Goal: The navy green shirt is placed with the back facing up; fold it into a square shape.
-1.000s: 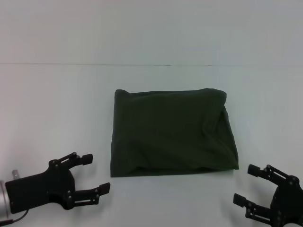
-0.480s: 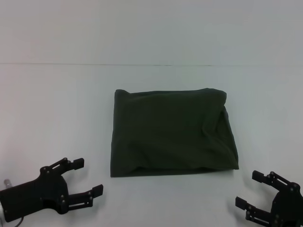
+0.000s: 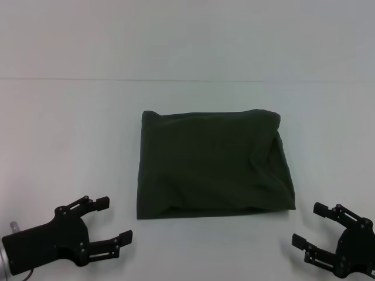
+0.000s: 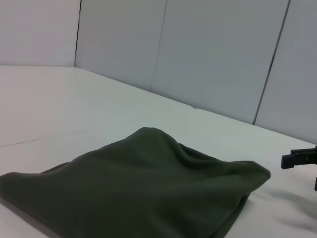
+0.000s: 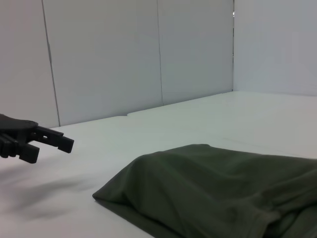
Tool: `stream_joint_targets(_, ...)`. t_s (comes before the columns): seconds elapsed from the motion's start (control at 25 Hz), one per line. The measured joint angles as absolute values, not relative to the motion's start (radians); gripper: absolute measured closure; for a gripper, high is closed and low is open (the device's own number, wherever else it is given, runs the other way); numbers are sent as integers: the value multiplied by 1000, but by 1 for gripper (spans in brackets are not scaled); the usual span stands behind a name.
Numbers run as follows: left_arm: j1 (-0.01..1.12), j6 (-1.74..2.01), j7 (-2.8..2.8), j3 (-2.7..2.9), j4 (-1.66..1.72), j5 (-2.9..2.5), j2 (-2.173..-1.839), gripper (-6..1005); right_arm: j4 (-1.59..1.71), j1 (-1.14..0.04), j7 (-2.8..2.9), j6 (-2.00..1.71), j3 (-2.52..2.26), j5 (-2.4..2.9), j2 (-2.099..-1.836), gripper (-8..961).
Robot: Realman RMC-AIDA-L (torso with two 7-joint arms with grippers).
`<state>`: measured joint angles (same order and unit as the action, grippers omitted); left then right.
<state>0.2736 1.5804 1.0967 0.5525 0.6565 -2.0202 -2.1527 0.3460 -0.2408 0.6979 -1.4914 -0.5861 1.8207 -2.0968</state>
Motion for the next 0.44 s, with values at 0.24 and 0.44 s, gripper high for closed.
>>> stream_joint_targets(0.24, 270, 1584, 1097, 554, 656, -2020, -2157, 48, 345, -247, 698, -1491, -586, 1821, -2097, 87)
stream_joint_targets(0.44, 266, 1585, 1092, 554, 656, -2020, -2158, 48, 345, -249, 698, -1492, -586, 1821, -2097, 87)
